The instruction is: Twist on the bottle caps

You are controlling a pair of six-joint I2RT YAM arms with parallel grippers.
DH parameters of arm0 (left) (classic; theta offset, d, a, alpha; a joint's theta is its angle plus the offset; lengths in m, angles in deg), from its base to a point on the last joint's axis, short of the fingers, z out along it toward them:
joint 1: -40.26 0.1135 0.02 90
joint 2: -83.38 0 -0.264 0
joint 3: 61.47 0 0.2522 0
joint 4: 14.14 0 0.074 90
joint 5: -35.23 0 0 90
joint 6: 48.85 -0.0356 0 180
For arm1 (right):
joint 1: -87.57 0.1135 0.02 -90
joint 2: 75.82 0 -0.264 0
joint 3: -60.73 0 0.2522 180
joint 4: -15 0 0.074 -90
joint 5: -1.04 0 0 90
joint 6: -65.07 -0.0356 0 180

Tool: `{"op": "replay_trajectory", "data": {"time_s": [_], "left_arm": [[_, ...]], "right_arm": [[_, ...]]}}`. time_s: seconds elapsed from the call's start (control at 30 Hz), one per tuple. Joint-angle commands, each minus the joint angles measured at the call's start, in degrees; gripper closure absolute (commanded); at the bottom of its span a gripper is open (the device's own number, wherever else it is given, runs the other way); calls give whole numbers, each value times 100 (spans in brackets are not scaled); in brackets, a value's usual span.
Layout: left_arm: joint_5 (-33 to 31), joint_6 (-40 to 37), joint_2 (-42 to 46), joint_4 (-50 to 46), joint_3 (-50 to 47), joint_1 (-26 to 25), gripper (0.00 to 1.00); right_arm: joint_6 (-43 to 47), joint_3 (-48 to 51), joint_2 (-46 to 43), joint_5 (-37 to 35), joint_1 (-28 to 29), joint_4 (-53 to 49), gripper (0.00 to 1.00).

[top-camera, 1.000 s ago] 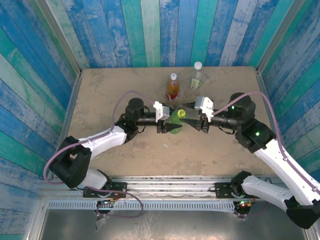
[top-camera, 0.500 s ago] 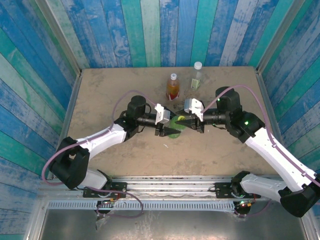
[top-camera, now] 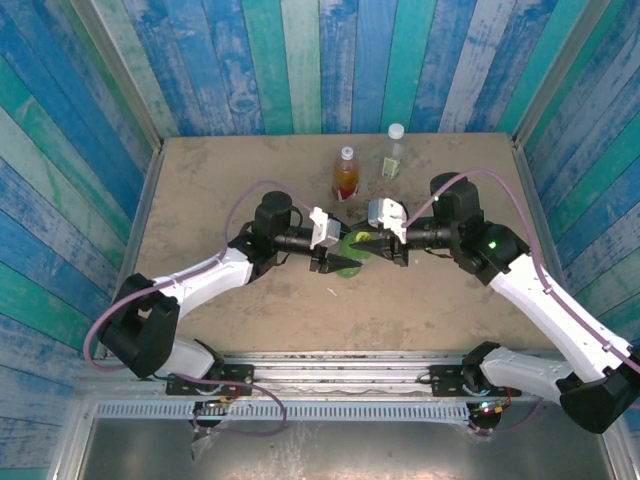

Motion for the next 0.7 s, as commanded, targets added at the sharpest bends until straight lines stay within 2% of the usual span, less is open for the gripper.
{"op": "replay_trajectory", "data": {"time_s": [0.0,0.17,0.23,0.43,0.67], "left_arm": [[48,75,339,224,29,13,39],[65,60,331,206,31,13,39],[83,58,333,206,42,13,39],[83,32,331,162,50,11,39],[44,-8,319,92,64,13,39]], "right_arm": [[43,-66,69,90,-33,-211,65],[45,-91,77,82,-29,-211,65],[55,-92,86,22,-29,-202,62],[65,-110,140,-5,-29,-202,60],[49,-162,140,28,-34,-200,71]]}}
